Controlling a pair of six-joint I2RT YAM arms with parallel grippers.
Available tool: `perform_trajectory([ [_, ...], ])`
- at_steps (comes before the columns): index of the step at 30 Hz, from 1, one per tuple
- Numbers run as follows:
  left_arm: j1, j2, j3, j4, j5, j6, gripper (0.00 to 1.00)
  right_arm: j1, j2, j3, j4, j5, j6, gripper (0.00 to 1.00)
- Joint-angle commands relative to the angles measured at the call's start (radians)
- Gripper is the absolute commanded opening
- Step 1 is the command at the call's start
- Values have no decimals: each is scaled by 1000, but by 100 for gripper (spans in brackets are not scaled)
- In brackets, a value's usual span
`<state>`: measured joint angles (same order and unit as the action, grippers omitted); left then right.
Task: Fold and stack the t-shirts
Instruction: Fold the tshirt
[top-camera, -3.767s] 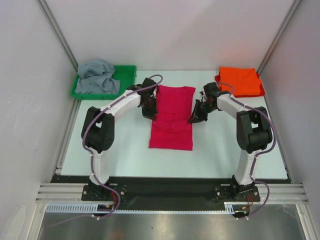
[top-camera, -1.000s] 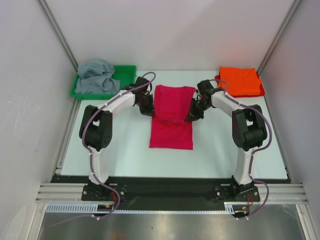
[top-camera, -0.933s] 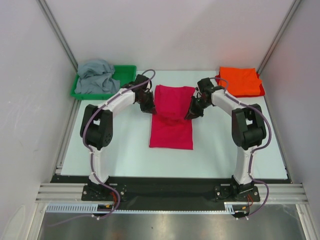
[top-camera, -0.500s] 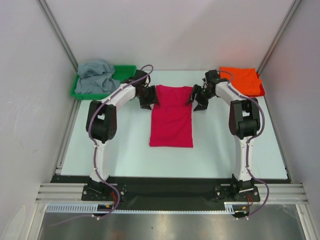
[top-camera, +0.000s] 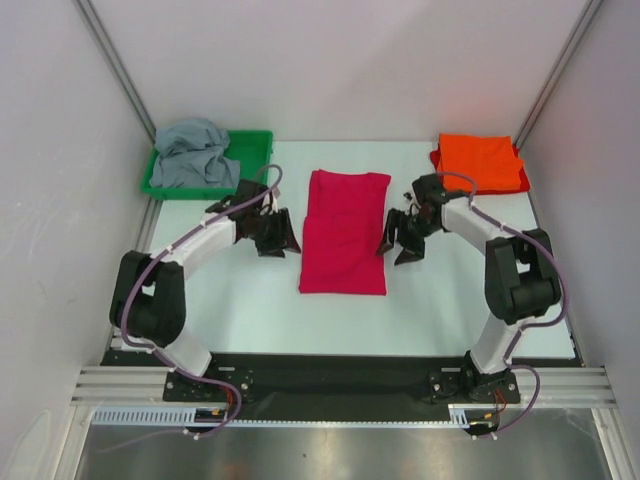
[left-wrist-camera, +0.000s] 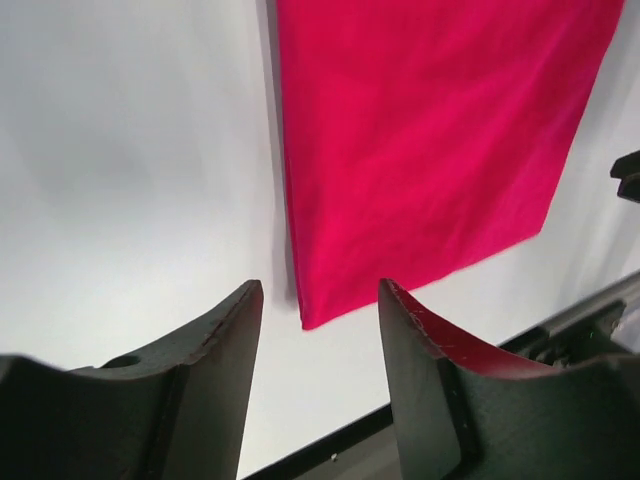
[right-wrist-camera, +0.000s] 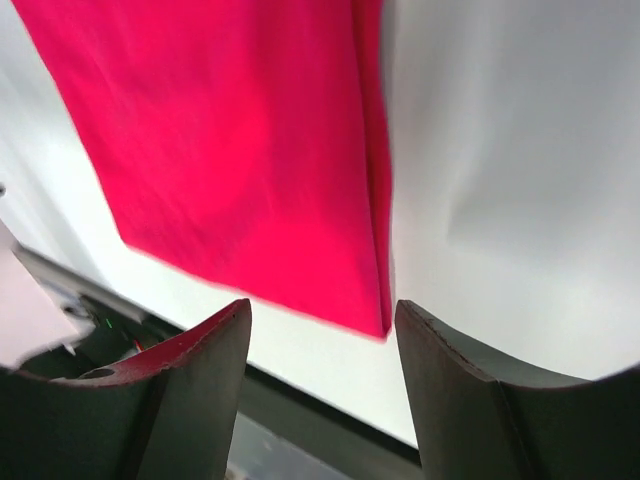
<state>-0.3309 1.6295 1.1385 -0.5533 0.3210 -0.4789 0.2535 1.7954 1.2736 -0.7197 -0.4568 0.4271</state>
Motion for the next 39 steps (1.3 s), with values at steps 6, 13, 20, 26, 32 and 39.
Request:
perform_trajectory([
  [6,-60,-65,-206,226,133,-53,58,69,-128,-227,183,-80,59,64],
  [13,-62,-36,-212,199,81,-61,58,102,-107,-267,212,-25,72,57],
  [20,-65,1,-212,205,101,-67,53,98,-71,-241,197,9,49,57],
  [26,-69,10,-209,202,105,-67,48,98,-74,-230,189,13,33,54],
  [32,-85,35,-213,227,141,-82,39,104,-56,-226,216,-11,58,47],
  [39,-89,26,-229,220,133,-81,24,107,-53,-218,213,0,64,31],
])
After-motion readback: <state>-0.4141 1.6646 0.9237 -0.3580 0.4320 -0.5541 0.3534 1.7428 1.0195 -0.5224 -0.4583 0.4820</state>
